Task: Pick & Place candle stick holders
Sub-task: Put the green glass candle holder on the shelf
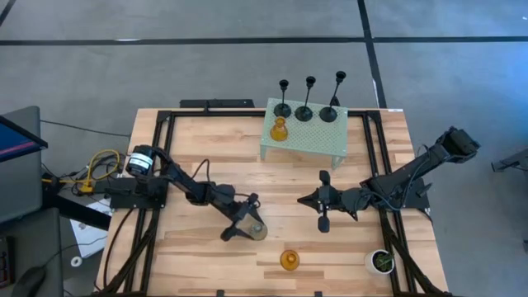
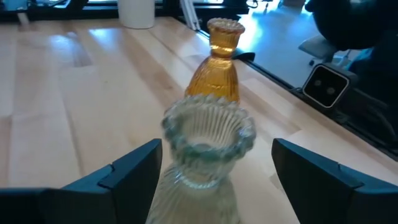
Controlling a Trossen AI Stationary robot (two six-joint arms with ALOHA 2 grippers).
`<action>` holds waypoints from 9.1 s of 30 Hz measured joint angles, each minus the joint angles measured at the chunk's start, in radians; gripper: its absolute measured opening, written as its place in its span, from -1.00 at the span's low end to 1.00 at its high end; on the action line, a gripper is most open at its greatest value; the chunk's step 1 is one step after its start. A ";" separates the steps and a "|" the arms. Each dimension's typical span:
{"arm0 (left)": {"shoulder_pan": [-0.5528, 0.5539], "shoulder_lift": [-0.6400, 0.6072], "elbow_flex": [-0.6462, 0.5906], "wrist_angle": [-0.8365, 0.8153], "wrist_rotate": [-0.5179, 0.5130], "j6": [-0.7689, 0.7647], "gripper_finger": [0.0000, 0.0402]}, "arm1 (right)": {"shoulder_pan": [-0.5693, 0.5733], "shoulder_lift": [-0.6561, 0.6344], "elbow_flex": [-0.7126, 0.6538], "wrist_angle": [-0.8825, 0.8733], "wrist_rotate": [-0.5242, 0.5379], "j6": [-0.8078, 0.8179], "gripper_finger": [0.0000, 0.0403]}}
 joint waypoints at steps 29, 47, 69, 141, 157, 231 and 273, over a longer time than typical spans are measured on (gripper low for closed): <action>-0.014 0.000 0.004 0.000 -0.069 -0.029 0.34 | 0.000 0.000 0.000 0.000 0.000 0.000 -1.00; -0.014 0.000 0.004 0.000 -0.120 -0.073 -0.29 | 0.000 0.000 0.000 0.000 0.000 0.000 -1.00; 0.030 -0.310 0.041 -0.190 -0.347 -0.220 -0.30 | 0.028 -0.001 0.000 -0.001 -0.001 0.015 -1.00; 0.083 -0.240 0.459 -0.862 -0.235 -0.118 -0.37 | -0.002 0.201 0.392 -0.439 0.001 -0.360 -0.67; 0.083 -0.239 0.458 -0.914 -0.239 -0.202 -0.37 | -0.023 0.369 0.496 -0.440 0.002 -0.412 -0.28; 0.083 -0.539 0.277 -1.077 -0.292 -0.157 -0.02 | -0.460 0.314 1.001 -1.372 0.160 -0.383 -1.00; 0.083 -0.538 0.277 -1.062 -0.292 -0.156 -0.10 | -0.684 0.442 1.005 -1.365 0.024 -0.386 -0.99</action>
